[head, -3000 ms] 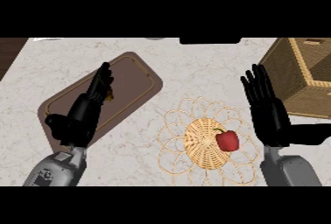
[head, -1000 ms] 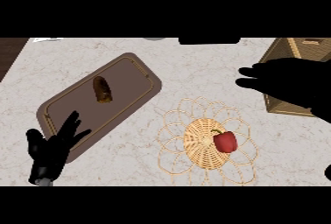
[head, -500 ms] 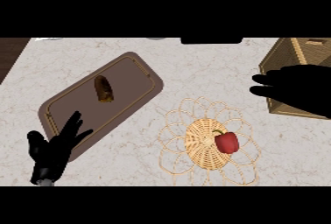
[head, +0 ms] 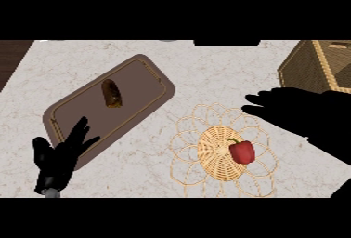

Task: Pick the bell pepper from the placemat and place it in the basket

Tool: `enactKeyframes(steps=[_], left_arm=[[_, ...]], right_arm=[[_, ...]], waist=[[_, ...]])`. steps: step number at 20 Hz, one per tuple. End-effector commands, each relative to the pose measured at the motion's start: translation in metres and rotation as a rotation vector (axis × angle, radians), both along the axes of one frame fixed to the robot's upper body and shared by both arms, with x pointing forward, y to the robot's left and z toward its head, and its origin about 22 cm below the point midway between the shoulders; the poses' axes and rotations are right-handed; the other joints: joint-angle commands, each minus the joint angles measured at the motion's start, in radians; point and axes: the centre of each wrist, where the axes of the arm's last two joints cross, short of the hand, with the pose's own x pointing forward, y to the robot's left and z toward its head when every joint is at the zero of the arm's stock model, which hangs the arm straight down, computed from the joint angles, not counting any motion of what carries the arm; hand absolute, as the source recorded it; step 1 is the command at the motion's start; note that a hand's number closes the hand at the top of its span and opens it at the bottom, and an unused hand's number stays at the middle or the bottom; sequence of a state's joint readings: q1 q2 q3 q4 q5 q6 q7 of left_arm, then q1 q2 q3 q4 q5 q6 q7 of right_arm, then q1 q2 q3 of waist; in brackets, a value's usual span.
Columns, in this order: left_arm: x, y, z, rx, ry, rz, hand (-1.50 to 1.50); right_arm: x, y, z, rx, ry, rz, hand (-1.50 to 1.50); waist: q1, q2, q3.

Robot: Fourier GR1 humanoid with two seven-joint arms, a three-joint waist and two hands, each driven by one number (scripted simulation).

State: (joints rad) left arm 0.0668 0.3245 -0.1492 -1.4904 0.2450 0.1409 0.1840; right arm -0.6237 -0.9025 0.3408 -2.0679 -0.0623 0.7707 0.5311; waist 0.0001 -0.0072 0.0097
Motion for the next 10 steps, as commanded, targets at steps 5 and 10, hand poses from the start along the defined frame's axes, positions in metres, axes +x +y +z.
enactKeyframes(steps=[5,10], left_arm=[[-0.011,0.017,-0.028,0.026,0.179,0.043,0.0],[-0.017,0.016,-0.026,0.025,0.201,0.024,0.0]], right_arm=[[-0.009,0.01,-0.051,-0.028,-0.008,-0.015,-1.5],[0.003,0.016,-0.078,-0.075,0.011,-0.028,-1.5]], waist=[[-0.002,0.011,-0.008],[0.012,0.013,-0.009]])
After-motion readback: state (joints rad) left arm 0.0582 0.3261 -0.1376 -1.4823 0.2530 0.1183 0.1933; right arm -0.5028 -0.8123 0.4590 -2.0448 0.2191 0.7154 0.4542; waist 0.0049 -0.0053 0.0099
